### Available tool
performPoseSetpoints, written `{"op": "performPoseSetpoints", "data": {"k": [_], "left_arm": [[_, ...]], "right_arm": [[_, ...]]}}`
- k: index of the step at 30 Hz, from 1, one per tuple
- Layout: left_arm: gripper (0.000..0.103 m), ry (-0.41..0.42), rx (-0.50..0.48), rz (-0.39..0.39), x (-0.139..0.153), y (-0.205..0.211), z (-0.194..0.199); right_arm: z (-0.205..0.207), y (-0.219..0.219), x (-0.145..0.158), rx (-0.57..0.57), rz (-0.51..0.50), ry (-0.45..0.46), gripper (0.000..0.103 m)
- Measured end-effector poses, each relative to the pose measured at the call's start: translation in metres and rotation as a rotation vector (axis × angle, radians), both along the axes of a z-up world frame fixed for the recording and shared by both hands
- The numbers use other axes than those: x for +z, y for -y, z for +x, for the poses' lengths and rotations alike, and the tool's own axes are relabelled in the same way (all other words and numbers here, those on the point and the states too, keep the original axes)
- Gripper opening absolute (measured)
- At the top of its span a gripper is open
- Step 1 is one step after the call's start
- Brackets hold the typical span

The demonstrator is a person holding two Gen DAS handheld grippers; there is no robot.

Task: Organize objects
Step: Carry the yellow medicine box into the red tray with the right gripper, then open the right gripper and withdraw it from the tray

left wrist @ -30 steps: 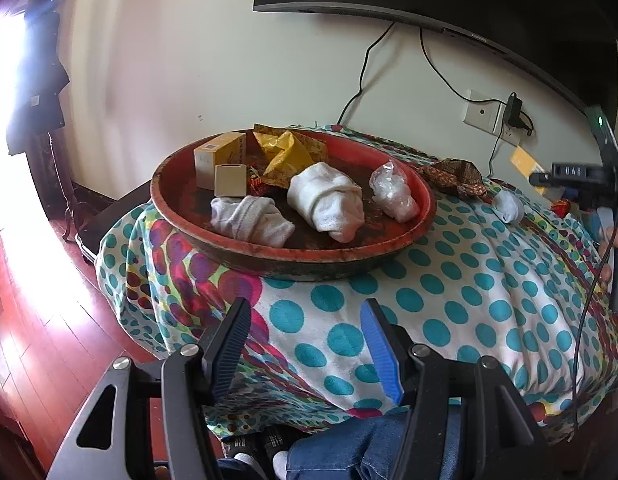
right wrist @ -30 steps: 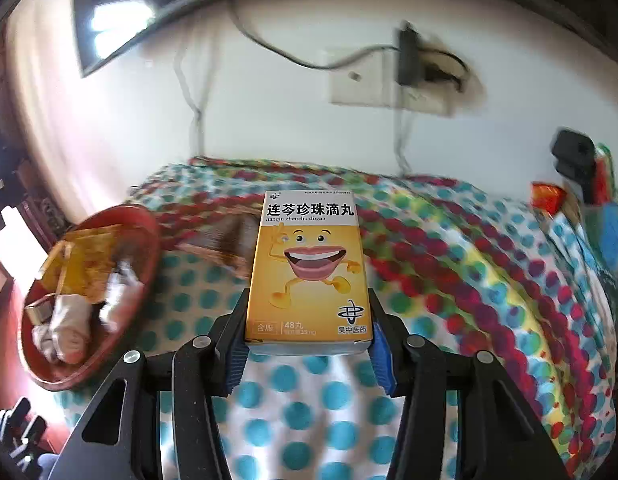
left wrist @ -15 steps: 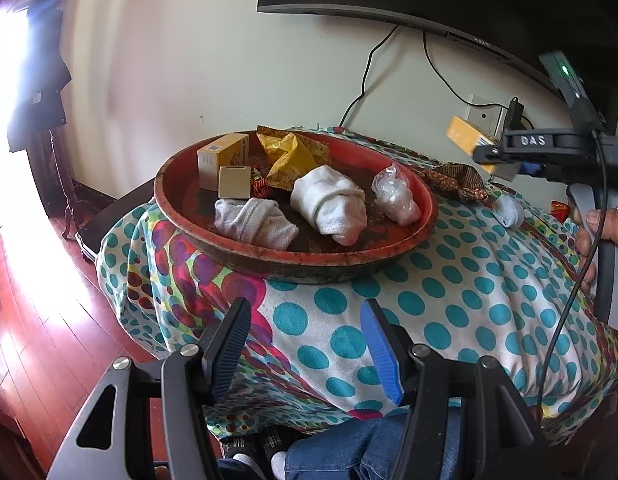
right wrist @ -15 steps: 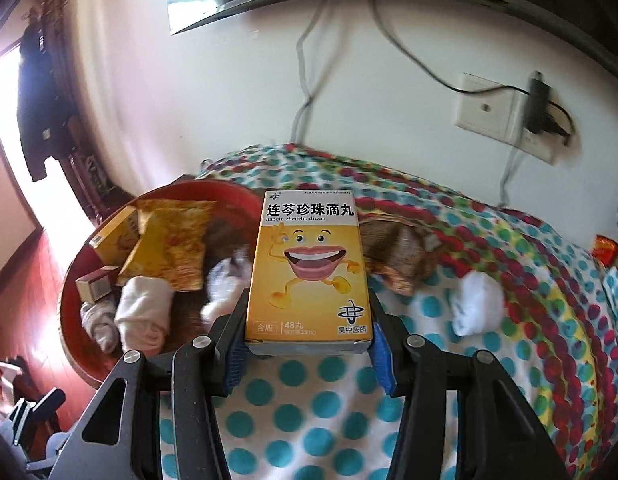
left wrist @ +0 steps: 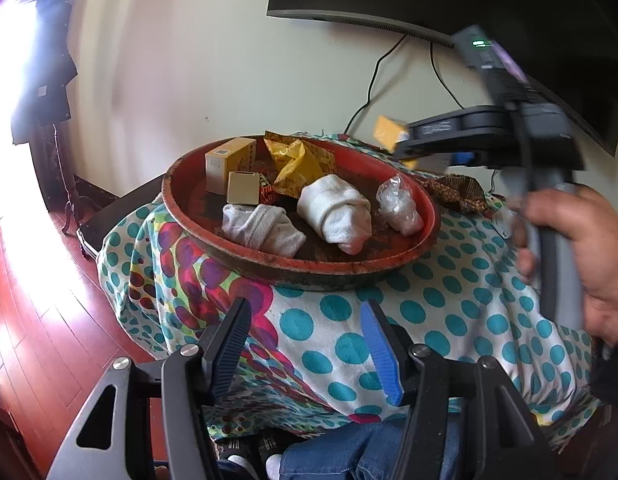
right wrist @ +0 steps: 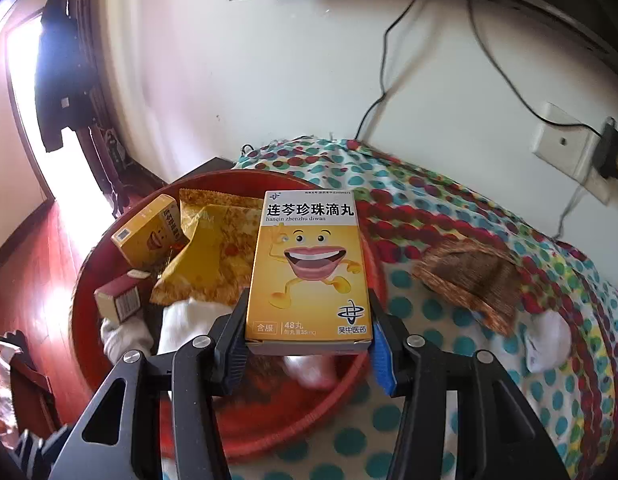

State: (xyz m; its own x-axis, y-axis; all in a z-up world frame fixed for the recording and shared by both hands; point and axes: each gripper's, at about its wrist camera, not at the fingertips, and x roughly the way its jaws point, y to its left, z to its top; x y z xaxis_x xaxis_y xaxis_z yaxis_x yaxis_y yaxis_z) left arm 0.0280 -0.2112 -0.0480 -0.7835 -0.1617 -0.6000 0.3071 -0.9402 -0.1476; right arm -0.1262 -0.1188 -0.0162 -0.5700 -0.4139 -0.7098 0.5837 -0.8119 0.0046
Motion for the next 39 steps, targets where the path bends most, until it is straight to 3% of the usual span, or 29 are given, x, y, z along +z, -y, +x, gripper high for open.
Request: {"op": "performPoseSetpoints", "data": {"k": [14, 23, 33, 35, 37, 39], "left_arm": [[0.058, -0.016, 0.042, 0.057, 0.002, 0.022, 0.002], [0.058, -0.01, 0.055, 0.095, 0.002, 0.025, 0.002], [0.058, -0.005, 0.057, 0.076, 0.002, 0.023, 0.001], [0.058, -0.004, 0.058, 0.068, 0.002, 0.022, 0.001], [0.058, -0.006, 0.06, 0.061, 0.003, 0.022, 0.001], [0.058, -0.015, 0.069, 0.052, 0.004, 0.022, 0.002]], "right_arm": [[-0.023, 0.061, -0.037, 0.005, 0.054, 0.059, 0.048], [-0.029, 0.07, -0.053, -0.002, 0.072, 0.087, 0.048], [-0.034, 0.072, -0.063, 0.016, 0.095, 0.157, 0.05], [-0.03, 0.072, -0.064, 0.02, 0.105, 0.149, 0.058], [-0.026, 0.07, -0.061, 0.033, 0.093, 0.147, 0.082], [-0.02, 0.066, -0.052, 0.023, 0.096, 0.103, 0.093]]}}
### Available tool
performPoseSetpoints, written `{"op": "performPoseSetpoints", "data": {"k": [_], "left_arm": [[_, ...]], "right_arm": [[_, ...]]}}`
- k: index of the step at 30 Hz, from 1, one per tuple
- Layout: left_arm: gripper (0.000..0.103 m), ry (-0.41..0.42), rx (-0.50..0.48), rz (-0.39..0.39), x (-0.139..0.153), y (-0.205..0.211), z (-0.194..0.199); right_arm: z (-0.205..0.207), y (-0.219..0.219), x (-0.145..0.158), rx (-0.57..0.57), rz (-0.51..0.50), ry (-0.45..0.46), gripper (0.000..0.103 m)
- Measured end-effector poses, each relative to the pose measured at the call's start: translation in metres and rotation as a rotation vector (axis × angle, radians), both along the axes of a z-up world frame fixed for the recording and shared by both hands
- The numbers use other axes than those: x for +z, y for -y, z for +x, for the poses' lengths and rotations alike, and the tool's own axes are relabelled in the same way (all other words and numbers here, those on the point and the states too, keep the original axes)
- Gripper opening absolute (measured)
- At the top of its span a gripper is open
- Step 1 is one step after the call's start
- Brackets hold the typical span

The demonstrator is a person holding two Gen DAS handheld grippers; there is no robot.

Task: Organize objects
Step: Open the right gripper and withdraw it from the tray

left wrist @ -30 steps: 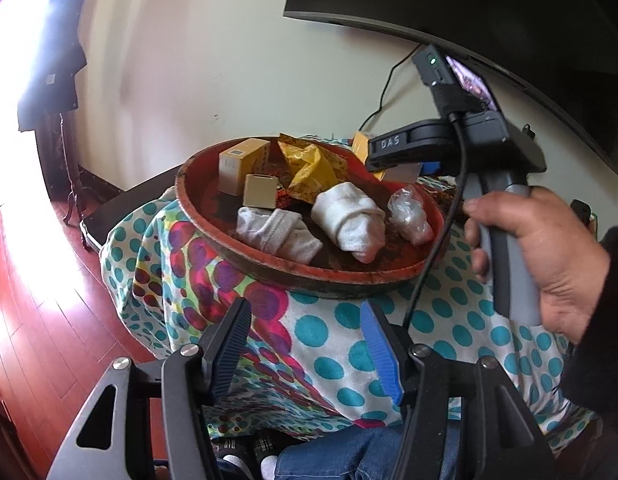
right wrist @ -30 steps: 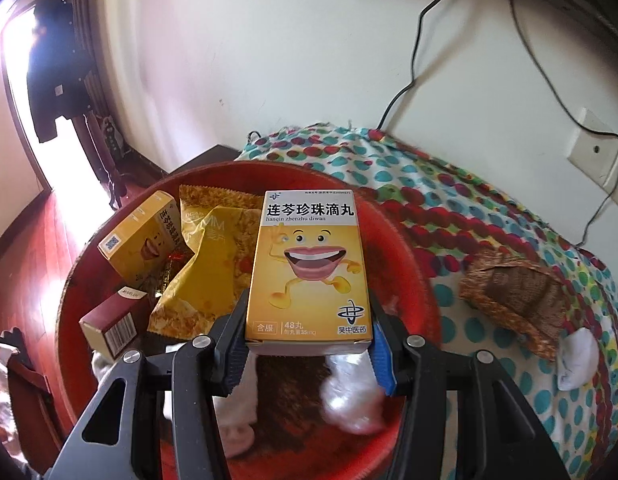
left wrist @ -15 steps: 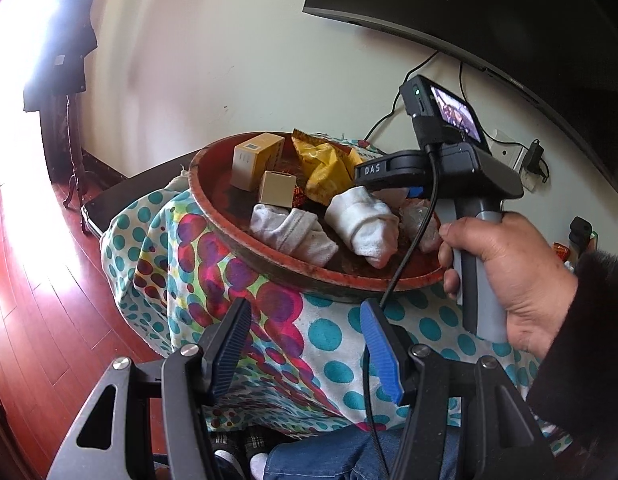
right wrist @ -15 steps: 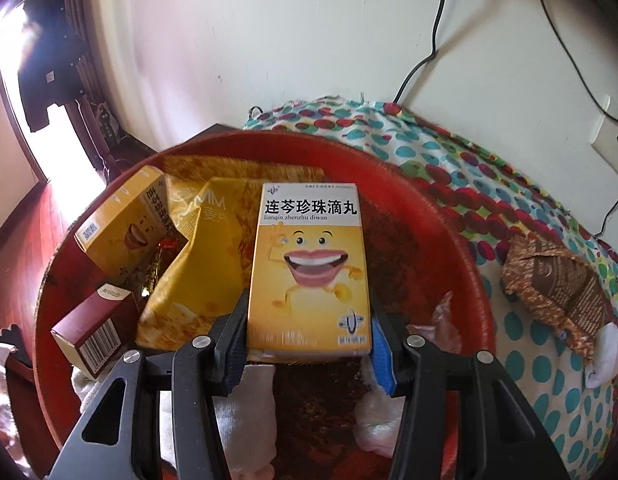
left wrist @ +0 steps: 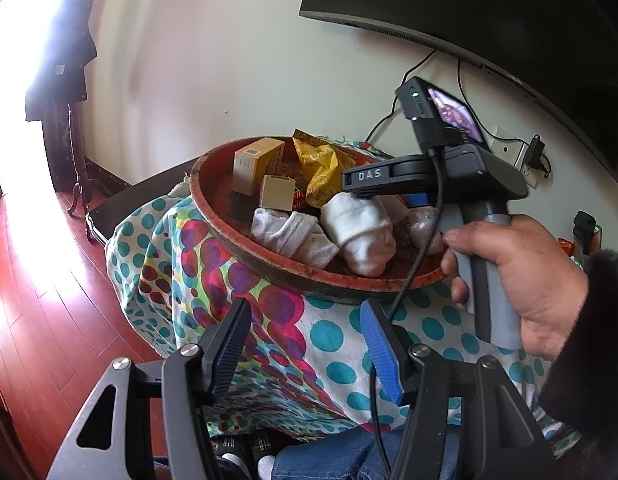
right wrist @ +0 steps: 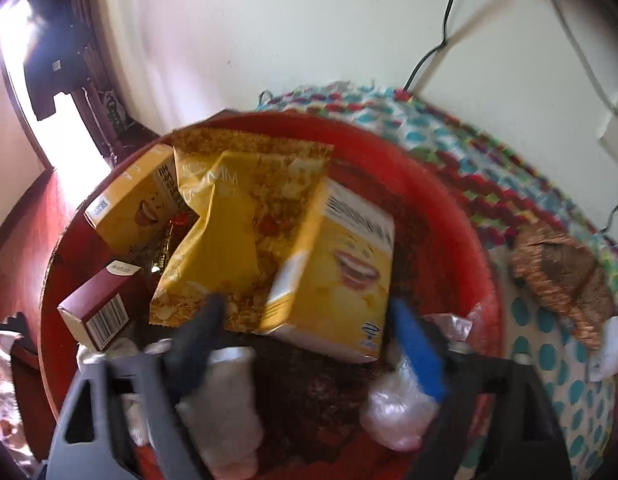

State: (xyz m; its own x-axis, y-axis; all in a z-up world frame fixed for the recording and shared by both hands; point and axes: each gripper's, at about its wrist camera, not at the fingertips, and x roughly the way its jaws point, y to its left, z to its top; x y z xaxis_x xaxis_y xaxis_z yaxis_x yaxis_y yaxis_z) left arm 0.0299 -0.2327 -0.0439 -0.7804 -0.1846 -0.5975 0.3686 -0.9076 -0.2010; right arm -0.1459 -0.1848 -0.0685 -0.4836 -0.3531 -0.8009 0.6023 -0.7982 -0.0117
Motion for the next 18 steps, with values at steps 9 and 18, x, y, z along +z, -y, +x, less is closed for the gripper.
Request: {"op": "performPoseSetpoints", "data": {"k": [9, 18], "left_arm": [[0.058, -0.031, 0.042, -0.02, 0.008, 0.006, 0.006], [0.058, -0.03, 0.077, 0.013, 0.015, 0.023, 0.023]], "right_arm": [[0.033, -0.027, 0.048, -0.008, -0.068, -0.145, 0.101], [0.048, -0.032, 0.065, -0.135, -0.044, -0.171, 0.102]]}}
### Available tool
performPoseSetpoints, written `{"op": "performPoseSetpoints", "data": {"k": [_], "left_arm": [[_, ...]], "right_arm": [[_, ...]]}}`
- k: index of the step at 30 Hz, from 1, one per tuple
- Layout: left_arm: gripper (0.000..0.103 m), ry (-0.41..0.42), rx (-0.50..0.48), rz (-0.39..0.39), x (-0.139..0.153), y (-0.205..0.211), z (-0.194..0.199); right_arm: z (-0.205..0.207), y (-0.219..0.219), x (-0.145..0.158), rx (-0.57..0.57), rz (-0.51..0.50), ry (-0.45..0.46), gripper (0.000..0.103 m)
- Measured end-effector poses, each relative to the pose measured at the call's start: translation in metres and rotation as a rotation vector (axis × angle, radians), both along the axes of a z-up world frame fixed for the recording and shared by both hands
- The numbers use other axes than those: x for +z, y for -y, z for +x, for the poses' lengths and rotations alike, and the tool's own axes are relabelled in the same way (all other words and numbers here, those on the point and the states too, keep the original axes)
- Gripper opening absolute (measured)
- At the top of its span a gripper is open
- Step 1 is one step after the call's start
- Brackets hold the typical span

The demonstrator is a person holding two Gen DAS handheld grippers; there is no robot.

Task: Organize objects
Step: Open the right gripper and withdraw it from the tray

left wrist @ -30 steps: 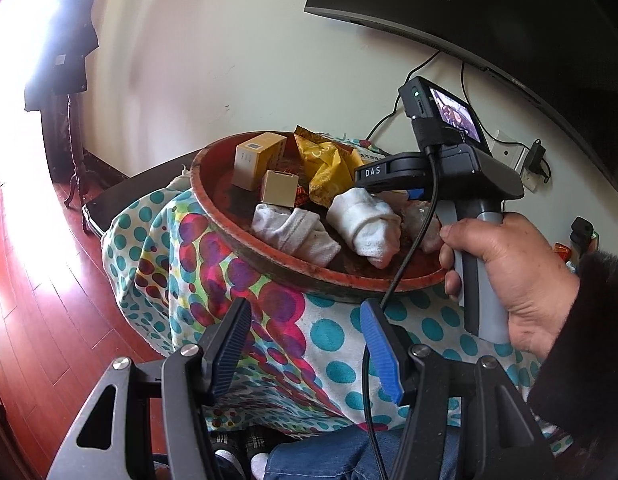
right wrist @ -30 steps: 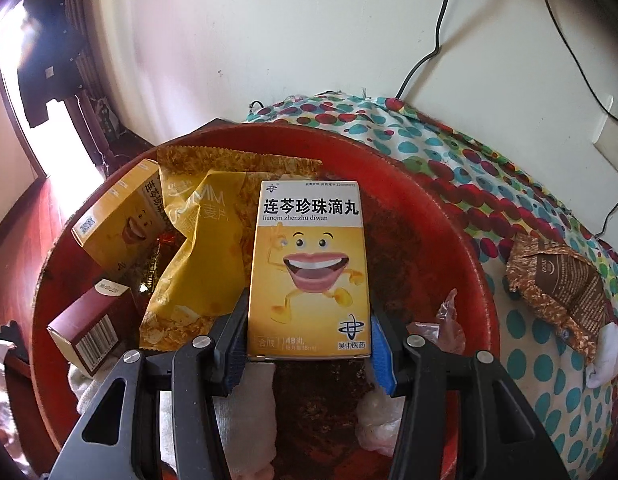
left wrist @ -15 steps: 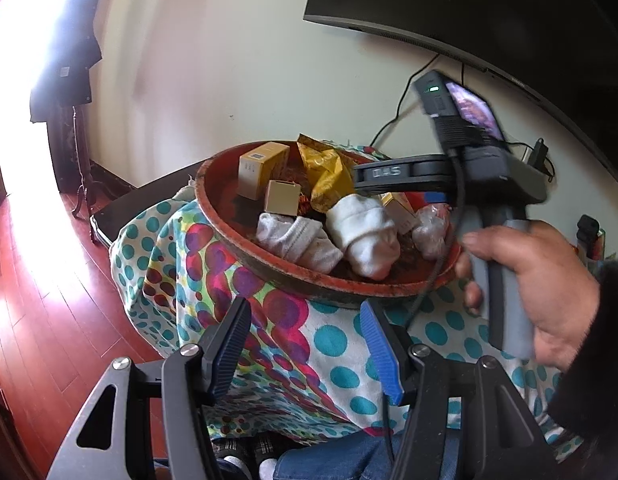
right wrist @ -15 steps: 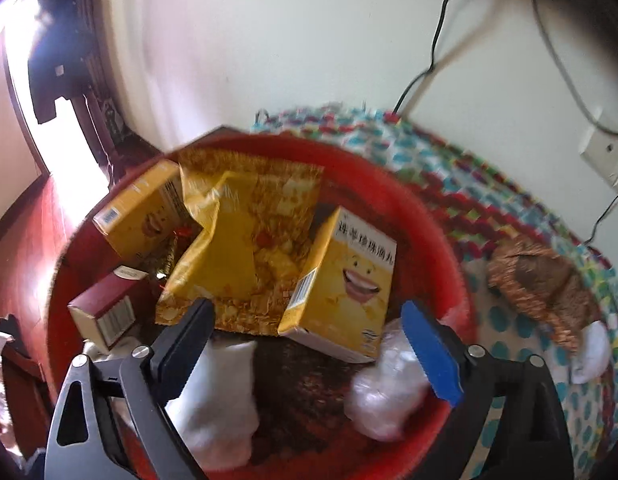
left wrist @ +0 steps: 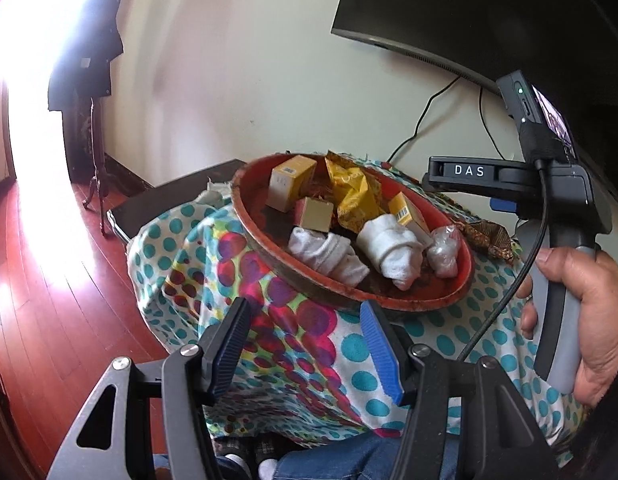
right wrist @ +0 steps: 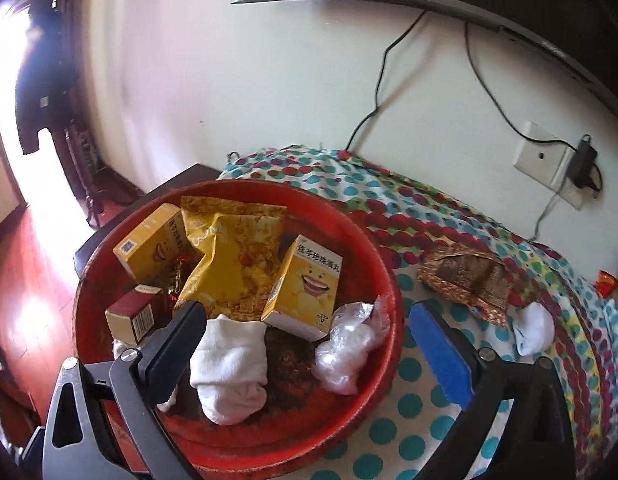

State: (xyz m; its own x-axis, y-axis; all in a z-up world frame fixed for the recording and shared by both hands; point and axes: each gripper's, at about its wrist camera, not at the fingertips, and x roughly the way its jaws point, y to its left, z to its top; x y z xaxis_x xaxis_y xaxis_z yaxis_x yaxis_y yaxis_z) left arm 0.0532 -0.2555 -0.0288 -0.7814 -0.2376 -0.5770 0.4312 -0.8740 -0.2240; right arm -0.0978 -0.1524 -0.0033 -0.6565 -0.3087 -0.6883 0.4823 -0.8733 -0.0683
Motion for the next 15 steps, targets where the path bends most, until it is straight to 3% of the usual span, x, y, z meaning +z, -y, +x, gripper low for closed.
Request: {"op": "performPoseSetpoints", "data": {"k": [7, 15], "left_arm": [[0.058, 0.0, 0.024, 0.001, 0.004, 0.004, 0.002], [0.058, 0.017, 0.004, -0.079, 0.002, -0.012, -0.005]], "right_arm": [[0.011, 0.006, 0.015, 0.03, -0.005, -0.021, 0.102], [0.012, -0.022, 0.021, 0.03, -0.064, -0.023, 0.102]]}}
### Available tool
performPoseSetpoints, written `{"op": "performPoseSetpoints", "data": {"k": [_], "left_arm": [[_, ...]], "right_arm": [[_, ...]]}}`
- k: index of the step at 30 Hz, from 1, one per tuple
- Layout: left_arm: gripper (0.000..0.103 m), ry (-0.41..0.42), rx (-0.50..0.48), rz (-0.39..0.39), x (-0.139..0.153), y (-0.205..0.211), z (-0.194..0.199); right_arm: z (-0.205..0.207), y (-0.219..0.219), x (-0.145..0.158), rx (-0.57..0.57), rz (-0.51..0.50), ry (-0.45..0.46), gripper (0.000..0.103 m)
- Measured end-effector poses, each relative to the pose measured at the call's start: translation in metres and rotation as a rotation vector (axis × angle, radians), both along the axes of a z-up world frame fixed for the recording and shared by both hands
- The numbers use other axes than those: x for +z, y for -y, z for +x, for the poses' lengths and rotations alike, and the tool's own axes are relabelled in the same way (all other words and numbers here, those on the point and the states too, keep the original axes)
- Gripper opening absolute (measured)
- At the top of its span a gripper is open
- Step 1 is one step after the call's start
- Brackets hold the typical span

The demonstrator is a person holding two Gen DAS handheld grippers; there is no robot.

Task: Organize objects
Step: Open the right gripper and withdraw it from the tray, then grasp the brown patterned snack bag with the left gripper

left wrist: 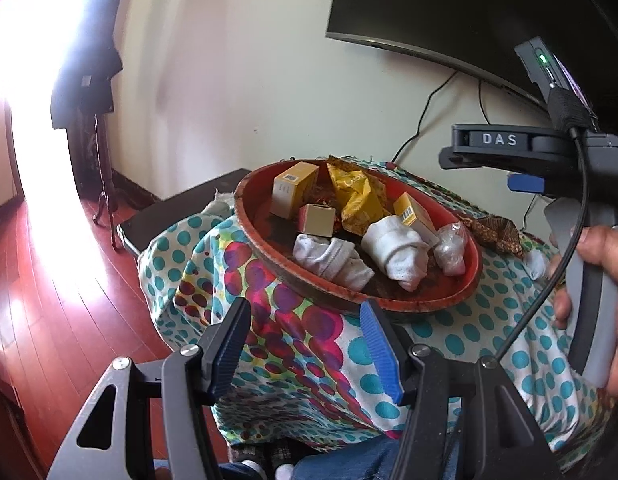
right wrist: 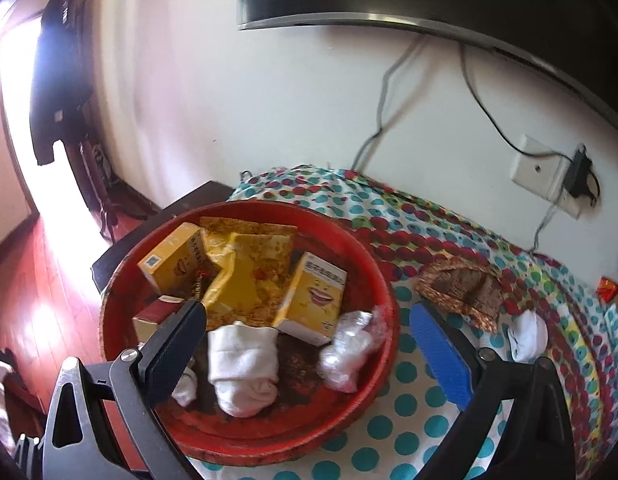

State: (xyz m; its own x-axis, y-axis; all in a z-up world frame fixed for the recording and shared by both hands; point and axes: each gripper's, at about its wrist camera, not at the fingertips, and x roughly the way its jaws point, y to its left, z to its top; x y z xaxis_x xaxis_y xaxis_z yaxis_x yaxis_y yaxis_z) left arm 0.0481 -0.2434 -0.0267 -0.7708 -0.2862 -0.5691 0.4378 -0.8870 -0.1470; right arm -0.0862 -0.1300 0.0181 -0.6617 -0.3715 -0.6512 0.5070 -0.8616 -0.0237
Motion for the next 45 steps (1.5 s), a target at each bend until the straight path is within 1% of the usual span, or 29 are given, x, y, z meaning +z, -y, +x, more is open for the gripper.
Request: {"op": "performPoseSetpoints", "data": {"k": [3, 6, 10, 14, 16, 18, 20, 23, 26, 28, 30, 32, 33, 35, 36, 38, 39, 41, 44, 45], "left_arm": [[0.058, 0.007, -0.006, -0.054, 0.0, -0.007, -0.004], [0.058, 0.015, -0.021, -0.073, -0.001, -0.013, -0.006], [0.061, 0.001, -0.066, -0.095, 0.0, -0.025, -0.008], [0.062, -0.004, -0.14, -0.082, -0.005, -0.04, -0.013], [0.062, 0.0, -0.205, -0.082, -0.009, -0.053, -0.016], [0.062, 0.01, -0.248, -0.092, -0.012, -0.067, -0.022], [0.062, 0.02, -0.279, -0.085, -0.014, -0.078, -0.03], [0.062, 0.037, -0.36, -0.087, -0.011, -0.102, -0.051], [0.062, 0.068, -0.437, -0.121, -0.001, -0.128, -0.084], [0.062, 0.075, -0.476, -0.125, 0.007, -0.143, -0.11], [0.062, 0.064, -0.513, -0.109, 0.016, -0.156, -0.137], [0.064, 0.056, -0.53, -0.122, 0.022, -0.166, -0.157], [0.068, 0.054, -0.546, -0.14, 0.026, -0.175, -0.174], [0.069, 0.06, -0.56, -0.152, 0.03, -0.184, -0.194], [0.069, 0.062, -0.56, -0.167, 0.033, -0.192, -0.209], [0.07, 0.071, -0.566, -0.208, 0.034, -0.202, -0.225], [0.073, 0.077, -0.572, -0.233, 0.034, -0.209, -0.238], [0.076, 0.104, -0.573, -0.239, 0.032, -0.214, -0.255], [0.078, 0.144, -0.556, -0.249, 0.024, -0.22, -0.285], [0.078, 0.173, -0.546, -0.258, 0.019, -0.221, -0.297]], "right_arm": [[-0.011, -0.026, -0.007, -0.043, -0.019, 0.017, 0.102], [-0.028, -0.055, -0.018, -0.109, -0.001, 0.037, 0.102], [-0.052, -0.115, -0.031, -0.21, -0.072, 0.094, 0.102], [-0.073, -0.179, -0.05, -0.323, -0.103, 0.151, 0.102], [-0.08, -0.205, -0.056, -0.355, -0.106, 0.155, 0.103], [-0.088, -0.225, -0.062, -0.376, -0.101, 0.166, 0.103], [-0.096, -0.244, -0.068, -0.382, -0.12, 0.185, 0.103], [-0.104, -0.261, -0.074, -0.388, -0.136, 0.202, 0.103], [-0.11, -0.279, -0.079, -0.401, -0.147, 0.207, 0.103], [-0.112, -0.292, -0.088, -0.412, -0.179, 0.244, 0.103], [-0.112, -0.301, -0.097, -0.424, -0.205, 0.274, 0.103], [-0.111, -0.309, -0.105, -0.427, -0.222, 0.282, 0.103], [-0.107, -0.31, -0.104, -0.419, -0.222, 0.254, 0.103], [-0.106, -0.312, -0.105, -0.42, -0.22, 0.247, 0.103], [-0.105, -0.312, -0.105, -0.413, -0.232, 0.247, 0.103], [-0.104, -0.313, -0.105, -0.412, -0.242, 0.246, 0.103], [-0.104, -0.314, -0.105, -0.412, -0.247, 0.247, 0.103], [-0.105, -0.315, -0.105, -0.41, -0.257, 0.248, 0.103], [-0.106, -0.317, -0.106, -0.409, -0.265, 0.249, 0.103], [-0.106, -0.318, -0.106, -0.408, -0.271, 0.249, 0.103]]}}
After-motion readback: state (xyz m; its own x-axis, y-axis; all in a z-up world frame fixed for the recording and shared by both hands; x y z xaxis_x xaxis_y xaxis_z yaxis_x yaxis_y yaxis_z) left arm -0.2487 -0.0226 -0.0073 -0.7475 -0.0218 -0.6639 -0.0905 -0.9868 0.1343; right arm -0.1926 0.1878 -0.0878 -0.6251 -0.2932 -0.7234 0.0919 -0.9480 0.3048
